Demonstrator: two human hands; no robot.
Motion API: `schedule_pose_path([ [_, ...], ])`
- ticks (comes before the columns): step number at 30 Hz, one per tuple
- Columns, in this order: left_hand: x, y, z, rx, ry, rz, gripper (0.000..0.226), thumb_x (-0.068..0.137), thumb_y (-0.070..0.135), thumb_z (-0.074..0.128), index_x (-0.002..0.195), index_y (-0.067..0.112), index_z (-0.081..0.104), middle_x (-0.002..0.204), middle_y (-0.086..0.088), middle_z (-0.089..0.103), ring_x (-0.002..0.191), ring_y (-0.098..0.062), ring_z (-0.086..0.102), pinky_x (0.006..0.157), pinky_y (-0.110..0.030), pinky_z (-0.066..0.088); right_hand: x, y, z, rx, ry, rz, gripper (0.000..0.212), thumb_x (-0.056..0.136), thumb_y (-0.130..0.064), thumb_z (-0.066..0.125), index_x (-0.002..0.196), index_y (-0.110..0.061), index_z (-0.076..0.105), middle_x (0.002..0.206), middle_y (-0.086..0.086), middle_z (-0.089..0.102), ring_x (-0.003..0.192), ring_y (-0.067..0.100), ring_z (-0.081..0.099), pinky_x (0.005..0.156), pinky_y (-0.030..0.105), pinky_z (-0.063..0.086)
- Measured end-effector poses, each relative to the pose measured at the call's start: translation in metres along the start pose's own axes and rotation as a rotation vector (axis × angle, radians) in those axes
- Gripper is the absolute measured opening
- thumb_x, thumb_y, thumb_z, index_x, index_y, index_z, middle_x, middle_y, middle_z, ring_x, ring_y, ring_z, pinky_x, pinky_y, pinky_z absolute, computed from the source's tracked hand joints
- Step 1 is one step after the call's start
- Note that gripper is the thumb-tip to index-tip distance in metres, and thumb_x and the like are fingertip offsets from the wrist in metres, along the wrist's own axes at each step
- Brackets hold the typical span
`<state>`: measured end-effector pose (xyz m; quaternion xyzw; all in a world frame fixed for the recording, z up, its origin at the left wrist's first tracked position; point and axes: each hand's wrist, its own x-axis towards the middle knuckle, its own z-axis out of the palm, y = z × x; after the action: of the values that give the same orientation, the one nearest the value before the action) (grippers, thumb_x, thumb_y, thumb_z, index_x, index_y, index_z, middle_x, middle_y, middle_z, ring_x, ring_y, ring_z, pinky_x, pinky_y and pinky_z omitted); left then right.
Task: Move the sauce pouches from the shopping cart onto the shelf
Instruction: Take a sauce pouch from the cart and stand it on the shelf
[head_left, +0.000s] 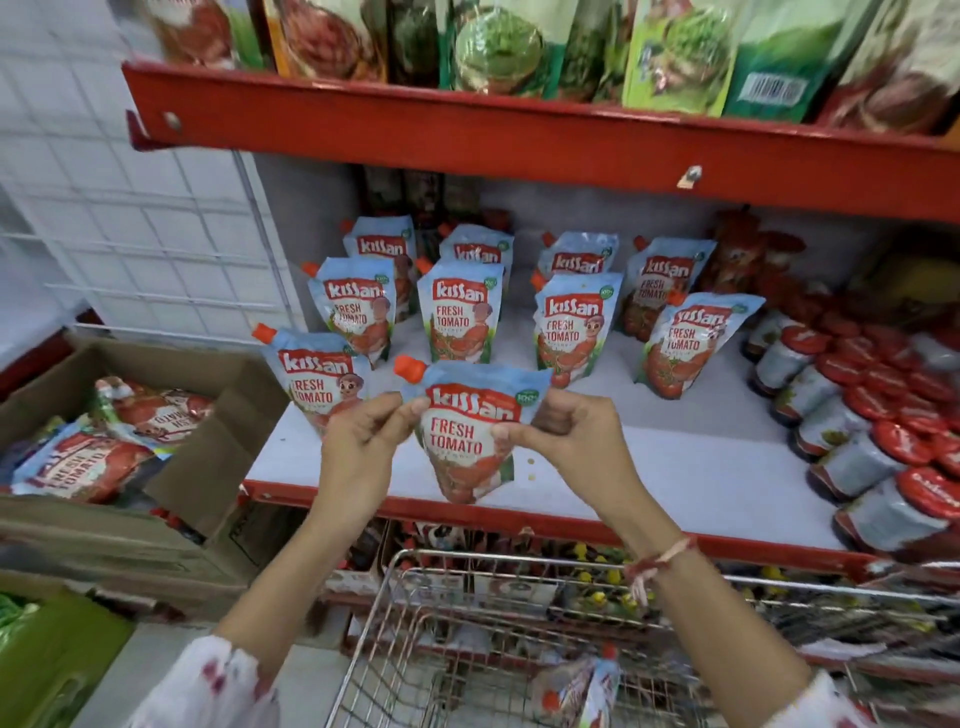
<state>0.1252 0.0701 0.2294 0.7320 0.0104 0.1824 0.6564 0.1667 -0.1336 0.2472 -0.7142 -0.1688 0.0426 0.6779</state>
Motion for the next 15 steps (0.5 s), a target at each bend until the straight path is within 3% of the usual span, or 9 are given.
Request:
schedule_pose_path([
  [3, 0.025, -0.011, 0.007, -0.001, 0.055, 0.040, 0.048, 0.088, 0.026, 0.059, 0.067, -0.014, 0.042, 0.060, -0.031, 0.041, 0.066, -0.021, 0.035, 0.065, -0.038, 0.033, 0.029, 0.008, 0.004, -0.005, 0.018, -0.025, 0.029, 0.071, 0.001, 0.076, 0.099, -0.007, 0.071, 0.099, 0.008, 0.073, 0.086, 0.009, 0.072, 0.078, 0.024, 0.060],
  [5, 0.039, -0.023, 0.013, -0.018, 0.084, 0.023, 0.042, 0.089, 0.017, 0.057, 0.063, -0.012, 0.042, 0.056, -0.021, 0.035, 0.064, -0.021, 0.032, 0.063, -0.040, 0.030, 0.046, 0.018, 0.005, -0.020, 0.029, -0.018, 0.031, 0.072, 0.004, 0.075, 0.102, -0.001, 0.069, 0.101, 0.009, 0.071, 0.081, 0.002, 0.071, 0.074, 0.018, 0.058],
  [9, 0.058, -0.042, 0.019, -0.012, 0.112, -0.008, 0.039, 0.088, 0.013, 0.058, 0.052, 0.008, 0.043, 0.048, 0.008, 0.037, 0.059, -0.012, 0.035, 0.059, -0.031, 0.032, 0.070, 0.043, 0.007, -0.050, 0.050, -0.007, 0.033, 0.072, 0.005, 0.075, 0.104, 0.003, 0.067, 0.105, 0.015, 0.070, 0.077, -0.003, 0.070, 0.069, 0.015, 0.058],
  [13, 0.064, -0.050, 0.020, 0.039, 0.140, 0.002, 0.050, 0.089, 0.009, 0.056, 0.046, 0.030, 0.040, 0.039, 0.012, 0.038, 0.047, -0.001, 0.031, 0.052, -0.026, 0.027, 0.081, 0.058, 0.010, -0.068, 0.058, 0.009, 0.034, 0.072, 0.005, 0.075, 0.105, 0.003, 0.067, 0.108, 0.019, 0.070, 0.077, -0.001, 0.071, 0.072, 0.019, 0.059],
  [15, 0.064, -0.056, 0.020, 0.034, 0.145, -0.008, 0.053, 0.089, 0.007, 0.055, 0.042, 0.029, 0.046, 0.038, 0.013, 0.041, 0.046, -0.001, 0.032, 0.052, -0.026, 0.028, 0.083, 0.063, 0.012, -0.058, 0.054, 0.021, 0.035, 0.072, 0.007, 0.073, 0.106, 0.006, 0.065, 0.108, 0.019, 0.069, 0.076, -0.003, 0.070, 0.071, 0.016, 0.059],
])
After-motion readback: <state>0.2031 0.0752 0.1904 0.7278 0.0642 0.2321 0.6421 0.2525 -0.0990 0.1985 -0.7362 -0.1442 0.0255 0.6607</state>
